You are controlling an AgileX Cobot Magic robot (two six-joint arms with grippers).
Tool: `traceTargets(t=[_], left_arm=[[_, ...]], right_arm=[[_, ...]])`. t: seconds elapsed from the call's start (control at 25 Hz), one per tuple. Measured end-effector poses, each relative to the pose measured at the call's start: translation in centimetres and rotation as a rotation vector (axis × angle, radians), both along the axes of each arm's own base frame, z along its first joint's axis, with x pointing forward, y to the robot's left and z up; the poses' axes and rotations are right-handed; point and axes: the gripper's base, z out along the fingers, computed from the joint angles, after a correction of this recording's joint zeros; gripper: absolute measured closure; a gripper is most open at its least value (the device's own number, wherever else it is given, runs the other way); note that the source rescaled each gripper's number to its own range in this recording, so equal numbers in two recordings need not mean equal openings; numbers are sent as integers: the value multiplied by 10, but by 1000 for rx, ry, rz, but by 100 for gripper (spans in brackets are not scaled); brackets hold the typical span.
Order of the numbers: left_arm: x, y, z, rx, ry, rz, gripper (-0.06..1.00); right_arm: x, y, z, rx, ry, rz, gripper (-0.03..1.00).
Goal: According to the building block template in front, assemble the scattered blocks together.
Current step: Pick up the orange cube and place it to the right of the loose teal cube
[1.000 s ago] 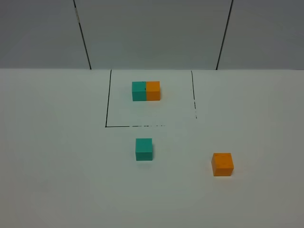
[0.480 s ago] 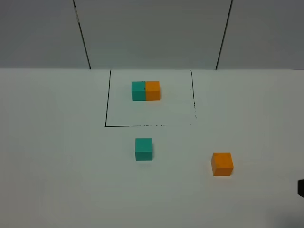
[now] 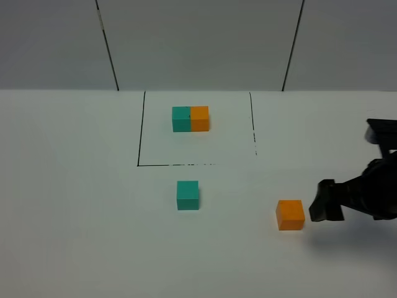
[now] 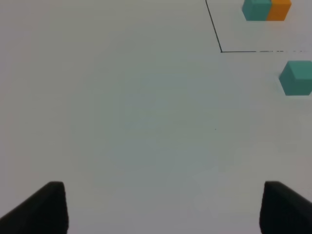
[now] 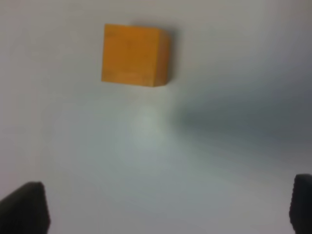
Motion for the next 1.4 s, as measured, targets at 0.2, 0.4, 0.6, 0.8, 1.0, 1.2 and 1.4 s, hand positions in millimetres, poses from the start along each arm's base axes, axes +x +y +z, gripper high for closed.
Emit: traceTargets(t=[0.2, 0.4, 0.6, 0.8, 1.0, 1.2, 1.4], left_arm=[[0, 0, 0, 0, 0, 0, 27], [0, 0, 0, 0, 0, 0, 27], [0, 0, 0, 0, 0, 0, 27], [0, 0, 0, 0, 0, 0, 27], [0, 0, 0, 0, 0, 0, 27], [0, 0, 0, 0, 0, 0, 27], [0, 0, 0, 0, 0, 0, 27]], right_arm=[[24, 23, -31, -42, 22, 1, -2], [41, 43, -55, -55, 44, 27, -2], [53, 55, -72, -79, 66, 32, -2], [59, 59, -79, -84, 62, 26, -2], [63, 60, -85, -75, 45, -2, -2], [64, 60, -97, -85, 74, -8, 0], [64, 60, -106, -93, 99, -9, 5]])
